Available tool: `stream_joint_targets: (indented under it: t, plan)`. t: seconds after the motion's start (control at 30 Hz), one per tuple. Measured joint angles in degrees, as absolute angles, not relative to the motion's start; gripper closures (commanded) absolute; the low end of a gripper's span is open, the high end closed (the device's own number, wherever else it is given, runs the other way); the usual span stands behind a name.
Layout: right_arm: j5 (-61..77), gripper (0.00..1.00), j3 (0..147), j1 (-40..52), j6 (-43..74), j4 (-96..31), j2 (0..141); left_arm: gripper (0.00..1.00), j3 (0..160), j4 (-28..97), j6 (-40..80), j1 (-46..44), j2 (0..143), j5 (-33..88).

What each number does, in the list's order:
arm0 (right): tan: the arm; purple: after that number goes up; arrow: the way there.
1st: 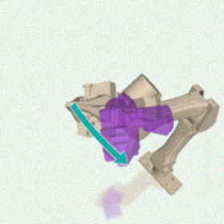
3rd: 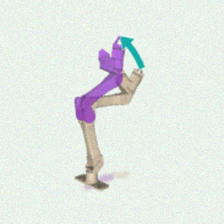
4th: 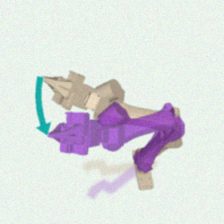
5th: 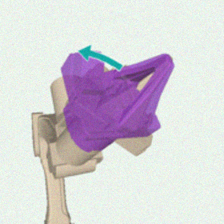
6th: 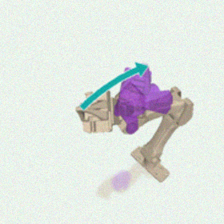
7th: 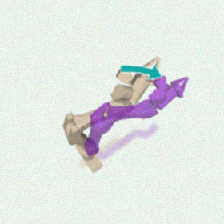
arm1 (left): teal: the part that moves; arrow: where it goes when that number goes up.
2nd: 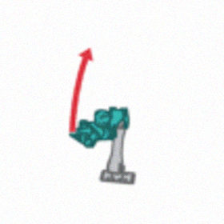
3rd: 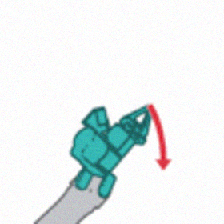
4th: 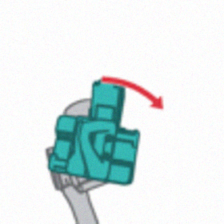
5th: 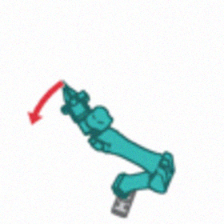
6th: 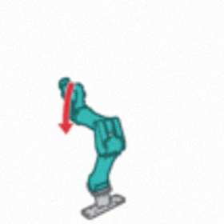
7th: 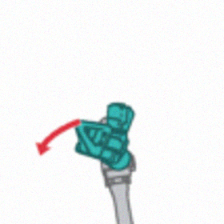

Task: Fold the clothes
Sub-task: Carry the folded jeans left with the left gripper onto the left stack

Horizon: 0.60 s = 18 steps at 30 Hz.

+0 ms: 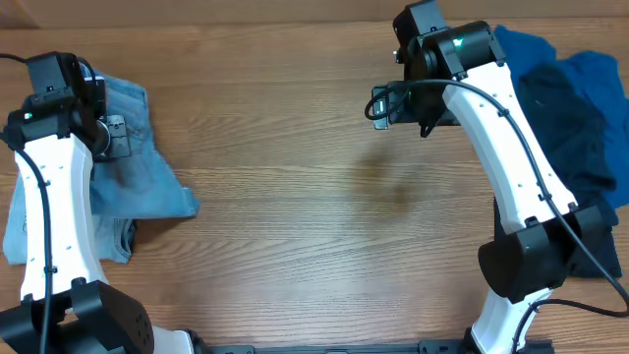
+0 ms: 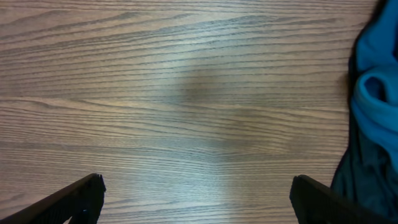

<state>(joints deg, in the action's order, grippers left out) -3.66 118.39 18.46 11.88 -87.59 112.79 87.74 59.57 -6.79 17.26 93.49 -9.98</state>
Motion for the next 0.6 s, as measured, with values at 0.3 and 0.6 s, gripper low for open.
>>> stream_joint_targets:
  t: [0.3, 0.6]
  plan:
    - [-3.8, 0.0, 118.4, 18.5, 11.7, -87.7, 112.8, 0.96, 87.7, 55.5, -13.3, 22.1, 93.5, -13.9]
    - [-3.9, 0.0, 118.4, 18.5, 11.8, -87.7, 112.8, 0.93, 87.7, 50.5, -21.1, 32.4, 93.8, -0.9]
